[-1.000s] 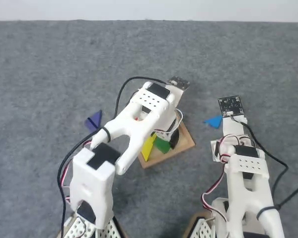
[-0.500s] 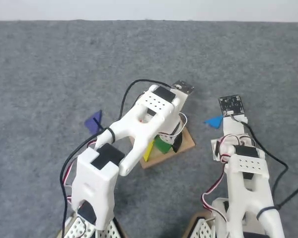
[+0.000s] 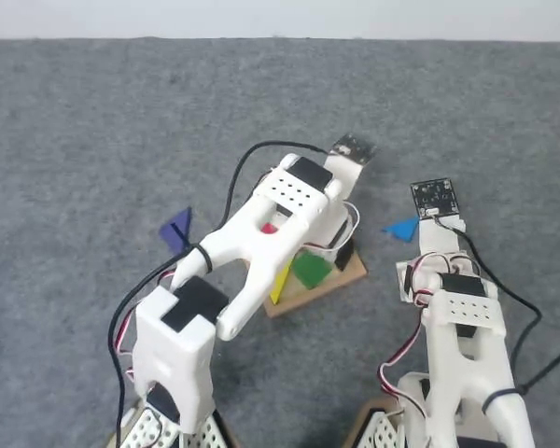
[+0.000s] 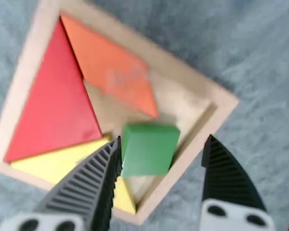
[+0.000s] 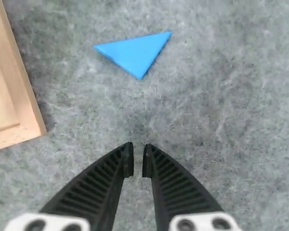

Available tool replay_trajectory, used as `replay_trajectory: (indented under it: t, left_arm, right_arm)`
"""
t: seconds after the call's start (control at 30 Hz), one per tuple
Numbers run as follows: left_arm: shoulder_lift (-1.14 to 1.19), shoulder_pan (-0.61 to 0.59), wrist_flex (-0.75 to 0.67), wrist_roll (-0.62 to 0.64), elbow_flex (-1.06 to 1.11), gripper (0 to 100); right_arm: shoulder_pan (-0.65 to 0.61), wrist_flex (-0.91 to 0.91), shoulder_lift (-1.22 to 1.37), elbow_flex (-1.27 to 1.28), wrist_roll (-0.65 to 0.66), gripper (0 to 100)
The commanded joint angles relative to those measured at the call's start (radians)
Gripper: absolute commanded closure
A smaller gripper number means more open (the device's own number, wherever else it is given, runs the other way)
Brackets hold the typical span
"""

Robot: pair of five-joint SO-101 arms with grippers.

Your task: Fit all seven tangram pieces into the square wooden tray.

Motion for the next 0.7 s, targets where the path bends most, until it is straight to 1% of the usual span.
replay_trajectory:
  t: [0.0,0.13,0.33,0.43,0.67]
  left_arm:
    - [-0.071,0.003,-0.08,-0.008,-0.013,75]
    - [-0.072,0.009,-0.124,-0.009,0.036,75]
    - [-0.071,0.055,-0.133,-0.015,0.054,75]
    - [-0.071,0.037,-0.155,-0.017,0.076,75]
    - [-0.081,-0.012,-0.152,-0.051,0.127,75]
  right_arm:
    - [-0.01,-0.016,-0.025,-0.006,-0.008,95.0]
    - [-0.01,-0.018,-0.025,-0.006,-0.008,95.0]
    - [-0.01,-0.018,-0.025,-0.006,-0.008,95.0]
    - [-0.01,-0.018,-0.025,-0.006,-0.008,95.0]
    - [-0.01,-0.018,-0.025,-0.006,-0.008,95.0]
